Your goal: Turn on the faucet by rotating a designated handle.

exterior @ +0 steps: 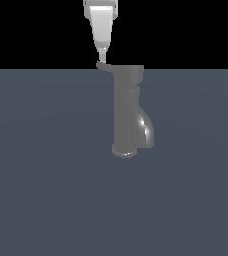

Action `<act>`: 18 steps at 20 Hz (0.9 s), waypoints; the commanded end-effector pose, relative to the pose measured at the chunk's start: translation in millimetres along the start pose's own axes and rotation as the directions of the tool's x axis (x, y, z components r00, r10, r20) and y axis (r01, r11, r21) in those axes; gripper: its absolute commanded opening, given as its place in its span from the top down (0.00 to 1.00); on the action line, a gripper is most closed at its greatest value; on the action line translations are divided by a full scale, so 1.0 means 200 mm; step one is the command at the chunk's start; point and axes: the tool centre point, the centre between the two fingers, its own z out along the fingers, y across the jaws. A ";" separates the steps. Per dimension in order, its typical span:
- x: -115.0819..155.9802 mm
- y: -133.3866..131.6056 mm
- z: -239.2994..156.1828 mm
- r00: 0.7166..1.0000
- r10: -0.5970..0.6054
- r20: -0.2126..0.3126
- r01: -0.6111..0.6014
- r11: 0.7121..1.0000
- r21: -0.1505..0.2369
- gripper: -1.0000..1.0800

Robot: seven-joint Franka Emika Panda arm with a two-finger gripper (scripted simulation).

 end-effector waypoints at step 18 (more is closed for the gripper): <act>0.00 0.05 0.01 1.000 0.015 0.000 -0.015 1.000 0.000 1.00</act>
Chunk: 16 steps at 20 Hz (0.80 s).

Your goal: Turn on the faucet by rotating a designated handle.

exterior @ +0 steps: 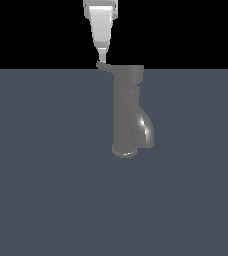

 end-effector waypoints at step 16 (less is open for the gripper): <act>-0.07 0.26 0.00 1.000 0.000 0.000 0.000 1.000 0.000 1.00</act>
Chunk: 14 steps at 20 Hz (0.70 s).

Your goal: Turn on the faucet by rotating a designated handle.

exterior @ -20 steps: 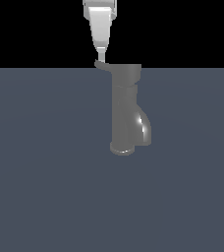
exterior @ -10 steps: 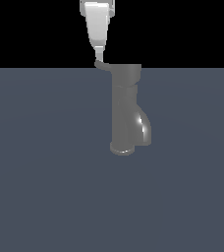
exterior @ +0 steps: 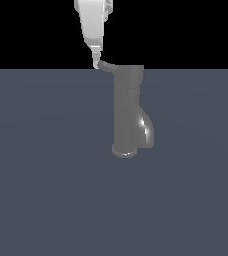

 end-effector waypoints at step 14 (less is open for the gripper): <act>0.09 0.19 0.00 1.000 0.003 -0.001 -0.003 1.000 -0.004 1.00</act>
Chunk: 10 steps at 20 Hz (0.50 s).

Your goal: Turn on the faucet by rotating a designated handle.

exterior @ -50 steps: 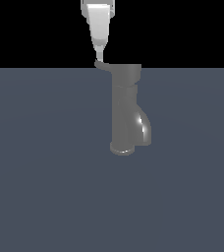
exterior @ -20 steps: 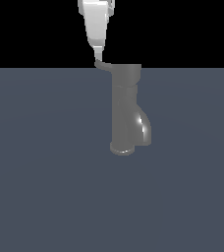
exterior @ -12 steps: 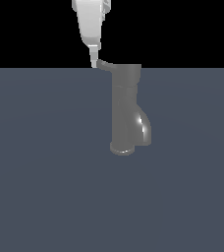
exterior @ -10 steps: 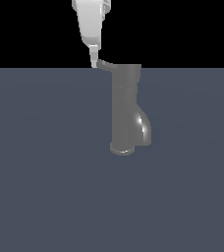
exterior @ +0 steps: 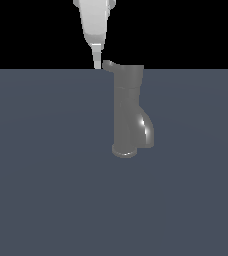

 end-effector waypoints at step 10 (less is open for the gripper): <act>0.14 0.18 0.00 1.000 0.023 -0.003 -0.023 1.000 -0.007 1.00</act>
